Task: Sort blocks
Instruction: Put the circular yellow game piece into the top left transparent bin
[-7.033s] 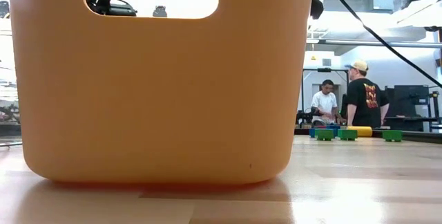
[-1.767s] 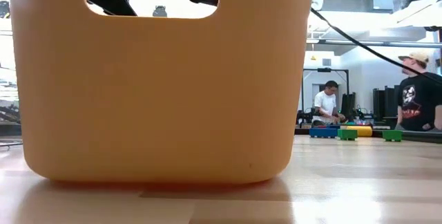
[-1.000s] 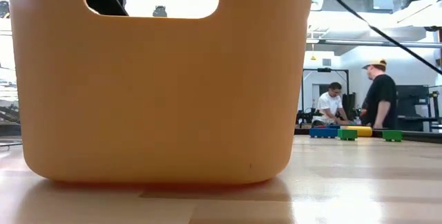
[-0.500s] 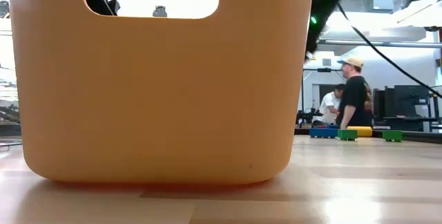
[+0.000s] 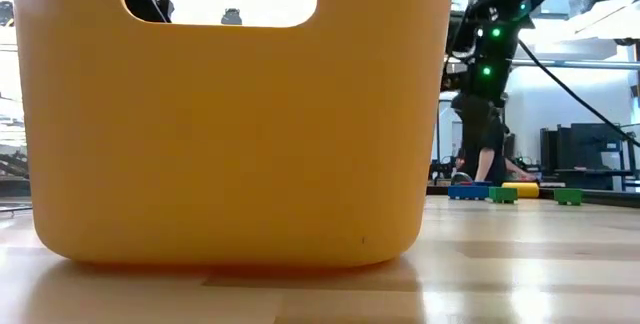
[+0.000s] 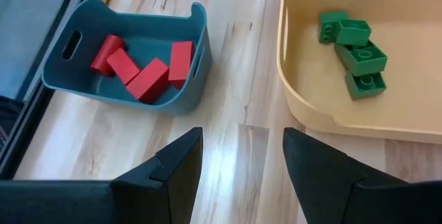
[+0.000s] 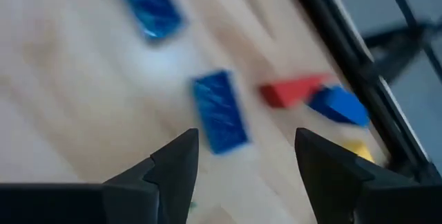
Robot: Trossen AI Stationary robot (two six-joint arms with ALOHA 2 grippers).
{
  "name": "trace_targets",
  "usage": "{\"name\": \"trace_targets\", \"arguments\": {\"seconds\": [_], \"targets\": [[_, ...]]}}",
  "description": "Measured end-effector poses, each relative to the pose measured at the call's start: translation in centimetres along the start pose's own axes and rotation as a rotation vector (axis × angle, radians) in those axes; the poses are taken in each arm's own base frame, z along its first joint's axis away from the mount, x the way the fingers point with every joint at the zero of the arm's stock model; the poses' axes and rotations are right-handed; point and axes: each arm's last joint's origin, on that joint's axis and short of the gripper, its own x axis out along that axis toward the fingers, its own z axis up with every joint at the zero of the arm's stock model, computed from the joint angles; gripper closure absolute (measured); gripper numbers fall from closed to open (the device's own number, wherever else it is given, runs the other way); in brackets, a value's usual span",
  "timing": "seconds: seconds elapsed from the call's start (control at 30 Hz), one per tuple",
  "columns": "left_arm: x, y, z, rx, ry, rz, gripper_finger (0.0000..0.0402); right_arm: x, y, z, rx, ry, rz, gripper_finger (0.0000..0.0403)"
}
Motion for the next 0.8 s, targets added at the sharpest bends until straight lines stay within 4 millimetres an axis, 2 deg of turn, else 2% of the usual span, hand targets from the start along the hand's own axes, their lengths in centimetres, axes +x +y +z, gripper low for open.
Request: {"name": "trace_targets", "arguments": {"seconds": [0.13, 0.33, 0.57, 0.8], "targets": [[0.0, 0.0, 0.0, 0.001, 0.000, 0.002, 0.0205, 1.0, -3.0, -0.7, 0.070, 0.074, -0.045, 0.0153], [0.0, 0.0, 0.0, 0.041, -0.002, 0.002, 0.0205, 3.0, -6.1, -1.8, -0.012, 0.229, -0.056, 0.0153], [0.0, 0.0, 0.1, 0.093, -0.006, 0.001, 0.0205, 5.7, -7.7, 0.0, -0.099, 0.416, -0.014, 0.0153], [0.0, 0.1, -0.3, 0.164, 0.031, 0.006, 0.0205, 8.5, -8.7, 2.1, -0.278, 0.550, 0.050, 0.0153]]}}
